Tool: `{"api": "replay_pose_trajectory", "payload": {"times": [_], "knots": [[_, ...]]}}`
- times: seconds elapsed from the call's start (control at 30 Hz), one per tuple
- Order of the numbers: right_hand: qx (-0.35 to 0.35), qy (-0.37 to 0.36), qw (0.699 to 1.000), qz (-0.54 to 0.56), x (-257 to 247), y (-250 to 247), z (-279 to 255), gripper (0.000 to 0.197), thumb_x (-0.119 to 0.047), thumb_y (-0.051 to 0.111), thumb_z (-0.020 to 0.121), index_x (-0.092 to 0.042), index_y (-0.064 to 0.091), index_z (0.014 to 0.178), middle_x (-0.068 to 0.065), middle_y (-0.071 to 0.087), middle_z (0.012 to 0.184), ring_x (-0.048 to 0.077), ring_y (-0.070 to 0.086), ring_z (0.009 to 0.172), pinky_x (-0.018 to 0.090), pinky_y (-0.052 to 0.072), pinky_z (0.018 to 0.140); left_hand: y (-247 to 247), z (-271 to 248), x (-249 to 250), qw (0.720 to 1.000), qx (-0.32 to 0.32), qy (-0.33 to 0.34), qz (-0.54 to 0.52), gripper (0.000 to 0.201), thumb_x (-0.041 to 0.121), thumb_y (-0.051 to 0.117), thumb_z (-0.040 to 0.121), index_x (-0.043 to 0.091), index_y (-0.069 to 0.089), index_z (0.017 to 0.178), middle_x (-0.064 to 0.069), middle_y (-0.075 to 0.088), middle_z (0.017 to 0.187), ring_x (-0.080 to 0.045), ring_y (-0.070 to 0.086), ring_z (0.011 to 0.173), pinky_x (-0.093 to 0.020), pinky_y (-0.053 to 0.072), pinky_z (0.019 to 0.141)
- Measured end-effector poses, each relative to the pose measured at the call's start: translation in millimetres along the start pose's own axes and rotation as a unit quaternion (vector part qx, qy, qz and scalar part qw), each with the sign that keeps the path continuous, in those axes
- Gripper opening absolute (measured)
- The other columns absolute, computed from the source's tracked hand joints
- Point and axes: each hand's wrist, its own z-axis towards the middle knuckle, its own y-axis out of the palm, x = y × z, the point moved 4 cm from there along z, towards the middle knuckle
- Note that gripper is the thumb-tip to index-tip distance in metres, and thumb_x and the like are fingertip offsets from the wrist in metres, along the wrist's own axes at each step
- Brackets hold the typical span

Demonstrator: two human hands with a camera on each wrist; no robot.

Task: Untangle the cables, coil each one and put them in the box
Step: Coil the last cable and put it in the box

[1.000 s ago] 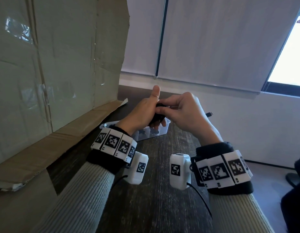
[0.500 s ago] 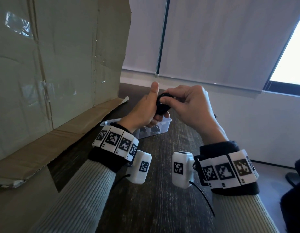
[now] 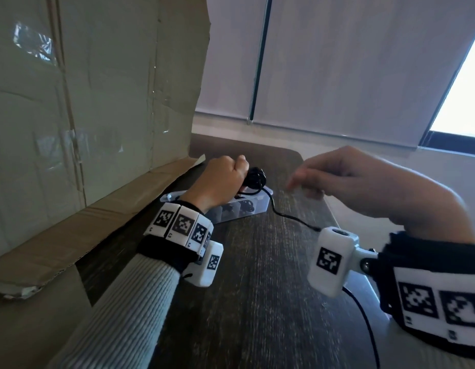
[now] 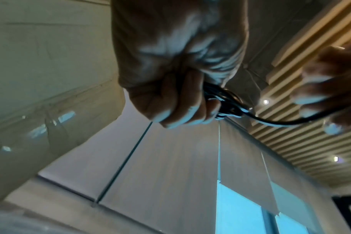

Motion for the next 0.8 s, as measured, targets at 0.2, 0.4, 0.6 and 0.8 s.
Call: {"api": "replay_pose_trajectory", "payload": {"times": [0.2, 0.4, 0.6, 0.8], "knots": [[-0.048, 0.076, 0.99, -0.105, 6, 36, 25, 0.068, -0.053, 0.05, 0.092, -0.01, 0.036, 0.144, 0.007, 0.052, 0.138, 0.022, 0.052, 0.122, 0.04, 0.043, 0.103, -7, 3, 8, 0.997, 0.073, 0.027, 0.01, 0.059, 0.024, 0.025, 0.104, -0.015, 0.059, 0.075, -0.023, 0.058, 0.063, -0.029, 0.054, 0.058, -0.031, 0.043, 0.06], [-0.047, 0.016, 0.999, 0.012, 7, 66, 49, 0.017, -0.02, 0.046, 0.1, -0.009, 0.059, 0.105, 0.002, 0.07, 0.09, 0.015, 0.066, 0.084, 0.031, 0.051, 0.077, -28, 6, 1, 0.989, 0.113, -0.031, -0.085, 0.057, 0.03, 0.023, 0.103, 0.006, 0.052, 0.06, -0.012, 0.058, 0.06, -0.034, 0.062, 0.069, -0.052, 0.056, 0.072], [0.052, -0.01, 0.995, -0.089, -1, 50, 48, 0.022, -0.019, 0.045, 0.1, -0.03, 0.059, 0.087, -0.009, 0.05, 0.064, 0.01, 0.046, 0.058, 0.027, 0.035, 0.054, -29, 2, -4, 0.989, 0.112, -0.098, -0.005, 0.047, 0.028, 0.027, 0.102, 0.012, 0.043, 0.06, -0.006, 0.05, 0.062, -0.029, 0.052, 0.065, -0.034, 0.042, 0.067], [0.08, -0.041, 0.994, -0.058, -3, 27, 35, 0.022, -0.02, 0.053, 0.097, -0.033, 0.071, 0.095, -0.01, 0.054, 0.057, 0.011, 0.047, 0.054, 0.028, 0.041, 0.056, -20, 1, 12, 0.994, 0.076, -0.063, 0.038, 0.045, 0.03, 0.029, 0.102, 0.019, 0.034, 0.06, 0.002, 0.037, 0.061, -0.017, 0.037, 0.058, -0.019, 0.03, 0.049]]}}
